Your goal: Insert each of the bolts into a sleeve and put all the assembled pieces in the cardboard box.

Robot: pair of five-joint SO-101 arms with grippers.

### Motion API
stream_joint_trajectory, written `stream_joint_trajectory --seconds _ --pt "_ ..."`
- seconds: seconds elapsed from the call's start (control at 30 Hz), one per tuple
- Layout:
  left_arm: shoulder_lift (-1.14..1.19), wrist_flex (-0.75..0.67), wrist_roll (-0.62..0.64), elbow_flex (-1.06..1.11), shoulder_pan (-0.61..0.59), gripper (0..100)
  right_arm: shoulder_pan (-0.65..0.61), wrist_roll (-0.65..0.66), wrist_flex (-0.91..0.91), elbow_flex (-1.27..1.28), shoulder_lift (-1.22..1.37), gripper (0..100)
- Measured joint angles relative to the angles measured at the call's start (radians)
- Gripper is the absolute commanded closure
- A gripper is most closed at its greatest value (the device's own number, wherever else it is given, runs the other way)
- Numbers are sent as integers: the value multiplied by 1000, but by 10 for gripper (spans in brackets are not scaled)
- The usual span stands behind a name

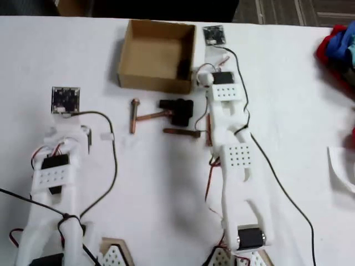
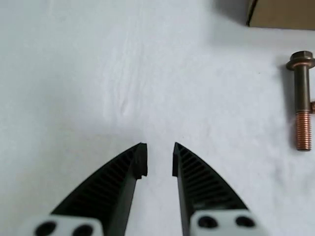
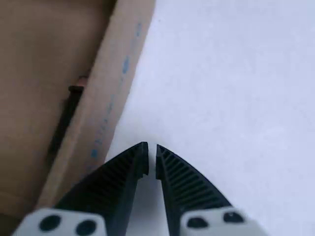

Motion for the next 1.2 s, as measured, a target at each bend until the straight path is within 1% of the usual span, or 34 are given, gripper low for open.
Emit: stream_joint_trajectory --seconds 0.27,0.4,0.47,0.63,0.73,0.83,0.9,1.0,1.1,1.2 --pt "0 0 0 0 2 894 3 0 2 0 0 978" --pt "0 0 0 0 2 894 35 -2 64 -2 -3 978" --pt "0 0 0 0 2 894 46 14 133 -2 -32 978" --pt "0 -23 0 8 2 894 57 138 365 -2 -163 978" --pt "0 -75 0 38 2 894 41 157 489 -3 -226 977" --pt "0 -112 0 52 2 894 -5 160 586 -3 -262 970" --pt "0 -118 0 54 2 894 -40 127 635 -8 -273 933" --pt "0 -120 0 54 2 894 -66 20 683 -9 -279 889" --pt "0 -120 0 54 2 894 -66 -81 704 -9 -279 904" --pt "0 -120 0 54 2 894 -72 -133 707 -9 -279 905"
